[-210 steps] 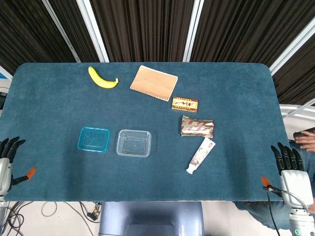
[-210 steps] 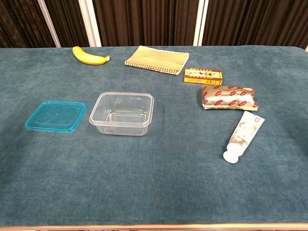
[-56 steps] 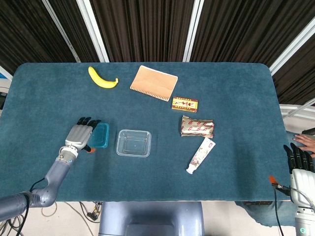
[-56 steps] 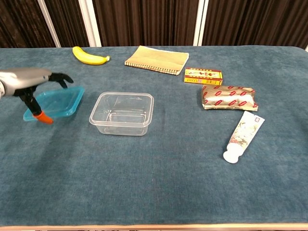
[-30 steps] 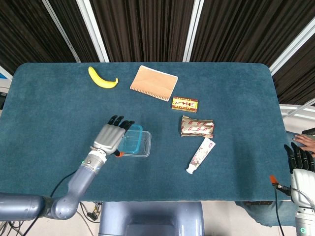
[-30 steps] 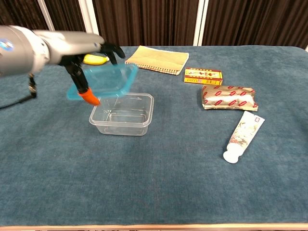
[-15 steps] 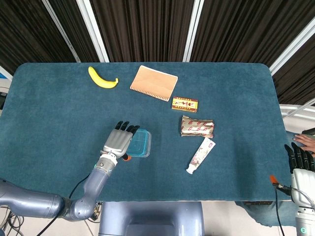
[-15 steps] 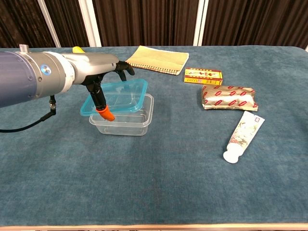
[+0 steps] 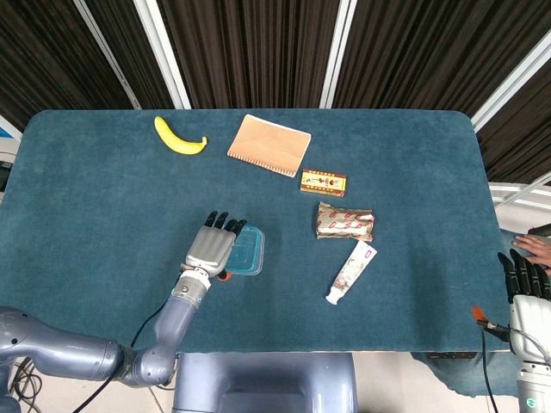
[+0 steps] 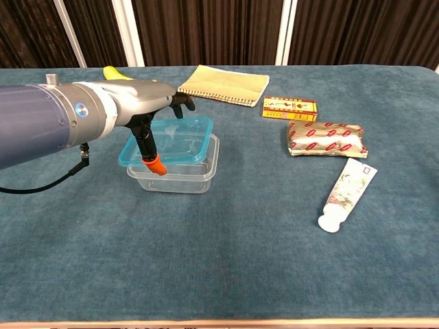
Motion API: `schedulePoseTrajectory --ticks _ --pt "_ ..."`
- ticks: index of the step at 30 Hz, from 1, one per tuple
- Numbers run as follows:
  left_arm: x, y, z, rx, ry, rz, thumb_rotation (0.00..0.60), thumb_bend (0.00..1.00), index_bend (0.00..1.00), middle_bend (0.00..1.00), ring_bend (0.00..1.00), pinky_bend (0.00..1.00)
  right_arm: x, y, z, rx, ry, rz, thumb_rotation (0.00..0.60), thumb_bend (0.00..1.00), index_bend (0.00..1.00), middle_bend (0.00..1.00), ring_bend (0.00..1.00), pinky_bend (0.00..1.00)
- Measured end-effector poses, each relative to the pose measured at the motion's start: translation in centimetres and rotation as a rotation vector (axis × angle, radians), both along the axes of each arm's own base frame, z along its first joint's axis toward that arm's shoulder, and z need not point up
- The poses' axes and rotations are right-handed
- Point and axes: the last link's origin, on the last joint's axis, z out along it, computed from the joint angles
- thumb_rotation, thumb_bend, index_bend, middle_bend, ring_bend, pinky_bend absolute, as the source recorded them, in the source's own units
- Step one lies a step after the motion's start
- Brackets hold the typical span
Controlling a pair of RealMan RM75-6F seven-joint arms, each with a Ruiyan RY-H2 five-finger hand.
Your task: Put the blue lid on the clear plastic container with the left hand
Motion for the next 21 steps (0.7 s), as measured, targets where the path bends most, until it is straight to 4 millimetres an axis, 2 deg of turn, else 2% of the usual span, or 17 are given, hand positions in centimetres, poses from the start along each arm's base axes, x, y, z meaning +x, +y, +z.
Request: schedulePoseTrajectory --ticks 21 --pt "0.0 0.1 -1.2 0.003 0.025 -0.007 0.6 0.21 0.1 0.26 0.0 0.0 0.0 0.0 0.0 0.004 0.002 0.002 0.6 0.27 0.05 0.0 0.0 0.0"
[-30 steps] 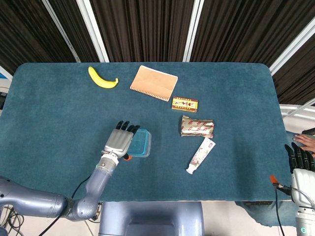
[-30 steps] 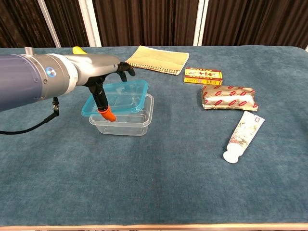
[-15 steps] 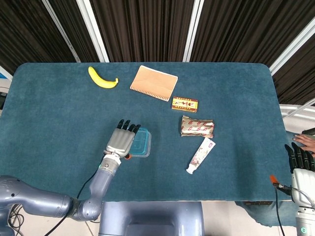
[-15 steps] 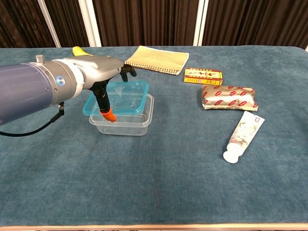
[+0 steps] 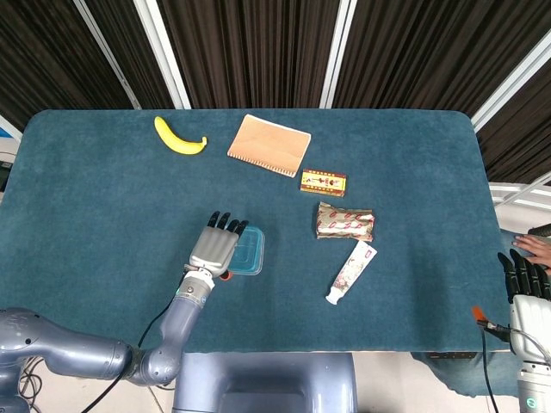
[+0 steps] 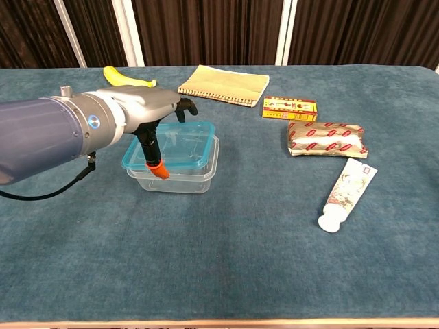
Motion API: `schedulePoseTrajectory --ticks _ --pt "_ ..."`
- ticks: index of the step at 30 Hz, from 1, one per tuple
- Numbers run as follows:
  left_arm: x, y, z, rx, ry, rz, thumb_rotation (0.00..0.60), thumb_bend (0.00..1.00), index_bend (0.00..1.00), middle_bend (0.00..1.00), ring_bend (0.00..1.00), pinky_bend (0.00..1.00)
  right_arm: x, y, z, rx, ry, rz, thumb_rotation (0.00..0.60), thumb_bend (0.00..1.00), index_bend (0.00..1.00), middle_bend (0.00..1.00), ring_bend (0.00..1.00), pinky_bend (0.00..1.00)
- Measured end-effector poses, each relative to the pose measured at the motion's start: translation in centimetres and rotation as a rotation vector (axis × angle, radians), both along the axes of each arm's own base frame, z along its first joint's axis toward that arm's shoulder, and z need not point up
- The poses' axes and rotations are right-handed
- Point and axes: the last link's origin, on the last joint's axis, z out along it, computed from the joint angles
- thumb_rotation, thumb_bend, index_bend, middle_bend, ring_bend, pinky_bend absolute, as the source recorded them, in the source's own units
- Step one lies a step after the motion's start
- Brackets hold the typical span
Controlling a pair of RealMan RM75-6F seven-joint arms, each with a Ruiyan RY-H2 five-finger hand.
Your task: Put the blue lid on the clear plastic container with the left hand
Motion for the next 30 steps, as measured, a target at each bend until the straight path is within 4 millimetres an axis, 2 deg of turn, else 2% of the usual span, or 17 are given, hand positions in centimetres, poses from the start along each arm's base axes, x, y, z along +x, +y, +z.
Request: schedulePoseTrajectory --ticks 30 --pt "0.31 -0.16 -0.55 0.003 0.043 -0.002 0.6 0.19 0.1 0.24 0.0 0.0 -0.06 -0.02 -0.01 0.001 -0.008 -0.009 0.6 0.27 0.05 0.0 0.0 0.0"
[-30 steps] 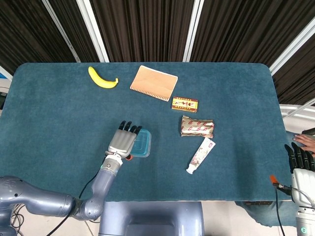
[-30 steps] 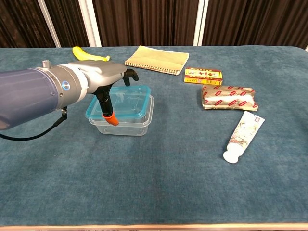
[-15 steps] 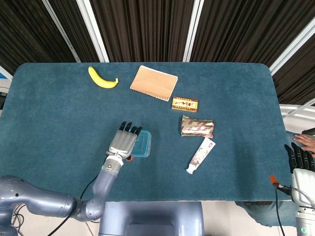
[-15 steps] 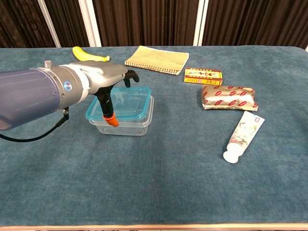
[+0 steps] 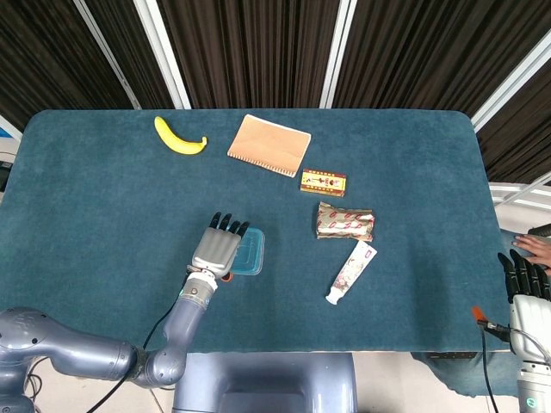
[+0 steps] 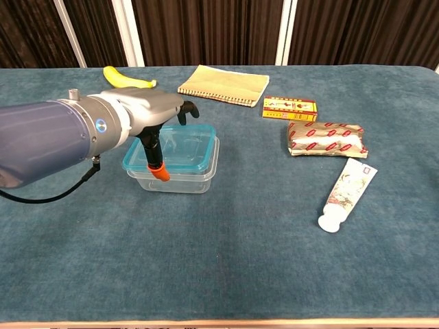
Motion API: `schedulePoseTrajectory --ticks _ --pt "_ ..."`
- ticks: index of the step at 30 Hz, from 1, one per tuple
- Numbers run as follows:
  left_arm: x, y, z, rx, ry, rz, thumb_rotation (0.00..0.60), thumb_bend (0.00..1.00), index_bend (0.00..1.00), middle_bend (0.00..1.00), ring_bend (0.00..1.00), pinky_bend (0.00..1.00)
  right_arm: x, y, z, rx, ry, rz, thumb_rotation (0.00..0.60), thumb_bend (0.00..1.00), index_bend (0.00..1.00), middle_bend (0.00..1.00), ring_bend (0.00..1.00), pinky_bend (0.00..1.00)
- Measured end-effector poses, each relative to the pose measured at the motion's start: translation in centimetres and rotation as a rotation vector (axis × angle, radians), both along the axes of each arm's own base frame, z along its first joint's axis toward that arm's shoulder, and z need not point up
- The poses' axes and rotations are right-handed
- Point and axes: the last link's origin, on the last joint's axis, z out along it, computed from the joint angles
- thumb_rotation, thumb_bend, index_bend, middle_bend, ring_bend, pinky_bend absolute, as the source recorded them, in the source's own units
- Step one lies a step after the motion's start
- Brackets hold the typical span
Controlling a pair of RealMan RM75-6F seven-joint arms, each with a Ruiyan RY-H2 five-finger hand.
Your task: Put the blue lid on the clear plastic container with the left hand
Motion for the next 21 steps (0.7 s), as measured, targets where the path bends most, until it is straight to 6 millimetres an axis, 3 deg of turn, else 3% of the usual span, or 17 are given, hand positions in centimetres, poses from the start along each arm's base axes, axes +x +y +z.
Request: schedulePoseTrajectory --ticks 21 --pt "0.14 -0.03 -0.64 0.009 0.035 -0.002 0.6 0.18 0.1 0.22 0.0 0.0 0.0 -0.01 0.02 0.002 -0.004 0.001 0.6 0.27 0.05 0.0 0.0 0.0"
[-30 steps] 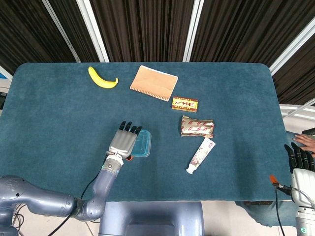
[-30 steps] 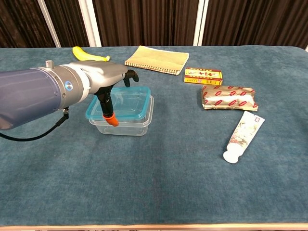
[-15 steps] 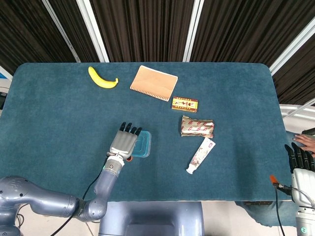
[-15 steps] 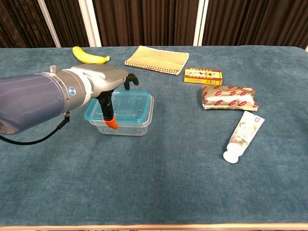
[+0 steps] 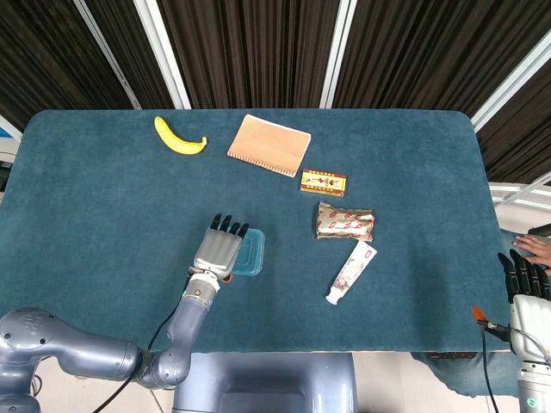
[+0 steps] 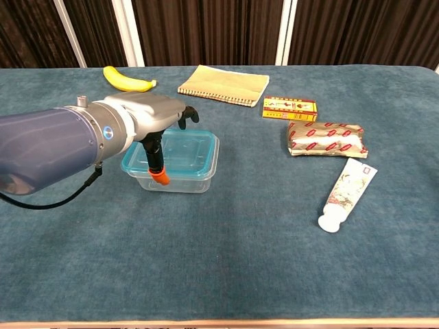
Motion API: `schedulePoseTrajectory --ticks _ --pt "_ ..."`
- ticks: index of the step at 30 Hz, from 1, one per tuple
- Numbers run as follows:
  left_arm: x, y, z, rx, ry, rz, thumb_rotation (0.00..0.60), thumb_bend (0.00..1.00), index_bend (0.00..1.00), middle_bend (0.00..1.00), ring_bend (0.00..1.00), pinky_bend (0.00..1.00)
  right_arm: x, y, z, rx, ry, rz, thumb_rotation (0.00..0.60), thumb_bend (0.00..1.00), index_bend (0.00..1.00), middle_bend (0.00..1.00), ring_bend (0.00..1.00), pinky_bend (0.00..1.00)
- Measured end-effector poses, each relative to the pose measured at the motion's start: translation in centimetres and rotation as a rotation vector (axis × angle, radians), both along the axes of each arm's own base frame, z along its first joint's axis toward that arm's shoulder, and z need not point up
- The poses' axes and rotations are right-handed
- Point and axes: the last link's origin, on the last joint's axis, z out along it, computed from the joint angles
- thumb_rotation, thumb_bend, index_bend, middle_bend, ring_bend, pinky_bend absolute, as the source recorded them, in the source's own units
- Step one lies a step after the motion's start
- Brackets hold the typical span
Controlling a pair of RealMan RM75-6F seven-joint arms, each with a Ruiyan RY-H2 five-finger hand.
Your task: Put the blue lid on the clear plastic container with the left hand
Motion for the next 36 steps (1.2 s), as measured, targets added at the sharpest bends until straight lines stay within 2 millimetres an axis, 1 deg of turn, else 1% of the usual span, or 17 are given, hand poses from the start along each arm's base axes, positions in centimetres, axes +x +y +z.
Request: schedulePoseTrajectory --ticks 18,29,36 --pt "0.24 -0.05 -0.25 -0.001 0.007 -0.001 0.6 0.15 0.09 0.16 0.0 0.0 -0.02 0.01 0.01 0.003 -0.003 -0.005 0.6 0.27 0.05 0.0 0.0 0.0" --pt "0.24 -0.03 -0.29 0.004 0.007 -0.002 0.6 0.13 0.07 0.1 0.0 0.0 -0.02 0.02 0.01 0.002 -0.004 -0.007 0.6 0.27 0.05 0.0 0.0 0.0" --pt "0.13 -0.04 -0.36 0.003 0.016 0.001 0.6 0.12 0.06 0.08 0.0 0.0 -0.03 0.02 0.01 0.003 -0.004 -0.007 0.6 0.27 0.05 0.0 0.0 0.0"
